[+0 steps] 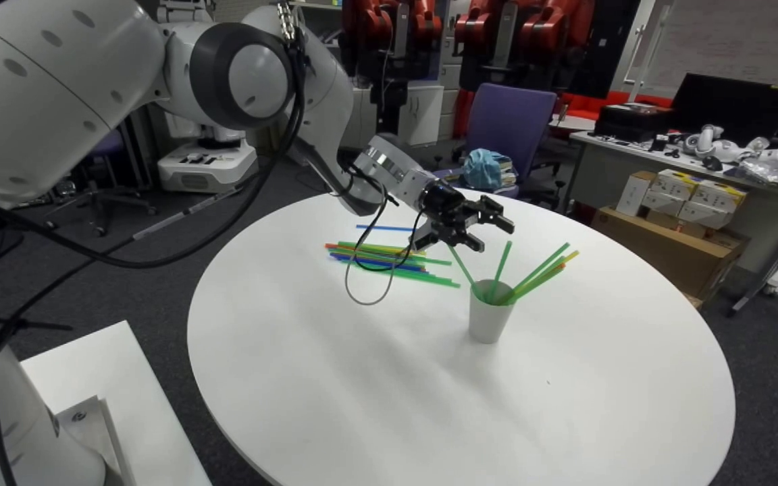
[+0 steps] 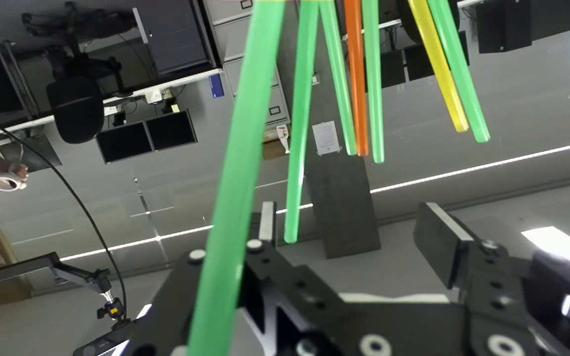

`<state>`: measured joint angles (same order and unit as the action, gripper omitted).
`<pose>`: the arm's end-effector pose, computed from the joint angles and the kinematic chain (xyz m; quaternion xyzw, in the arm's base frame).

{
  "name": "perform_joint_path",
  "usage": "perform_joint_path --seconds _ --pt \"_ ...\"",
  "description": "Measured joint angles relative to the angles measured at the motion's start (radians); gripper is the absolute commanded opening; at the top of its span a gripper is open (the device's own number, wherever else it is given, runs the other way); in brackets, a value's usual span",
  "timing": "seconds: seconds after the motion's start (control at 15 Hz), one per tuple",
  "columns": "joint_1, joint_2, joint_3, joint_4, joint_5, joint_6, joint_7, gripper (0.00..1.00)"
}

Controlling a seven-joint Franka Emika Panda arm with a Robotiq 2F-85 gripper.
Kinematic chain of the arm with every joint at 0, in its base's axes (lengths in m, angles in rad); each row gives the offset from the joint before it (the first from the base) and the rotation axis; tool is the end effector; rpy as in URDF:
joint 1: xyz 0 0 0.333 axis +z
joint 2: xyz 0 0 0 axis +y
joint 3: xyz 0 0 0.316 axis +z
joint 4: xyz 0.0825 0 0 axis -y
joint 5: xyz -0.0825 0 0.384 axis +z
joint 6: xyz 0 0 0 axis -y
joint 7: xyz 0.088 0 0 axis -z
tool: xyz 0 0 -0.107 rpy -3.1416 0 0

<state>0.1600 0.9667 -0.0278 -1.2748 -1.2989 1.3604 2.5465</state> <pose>0.6987 -0.0212 0.2079 0.3828 -0.6170 0.5057 0.4659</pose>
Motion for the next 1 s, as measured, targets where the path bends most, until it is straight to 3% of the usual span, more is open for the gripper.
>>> perform_joint_path --seconds 0.13,0.53,1.0 --pt "-0.002 -0.038 0.007 0.000 0.009 0.008 0.000 1.00" --pt "-0.008 -0.193 0.063 -0.052 0.126 0.188 -0.019 1.00" --pt "-0.005 -0.389 0.099 -0.298 0.178 0.574 -0.005 1.00"
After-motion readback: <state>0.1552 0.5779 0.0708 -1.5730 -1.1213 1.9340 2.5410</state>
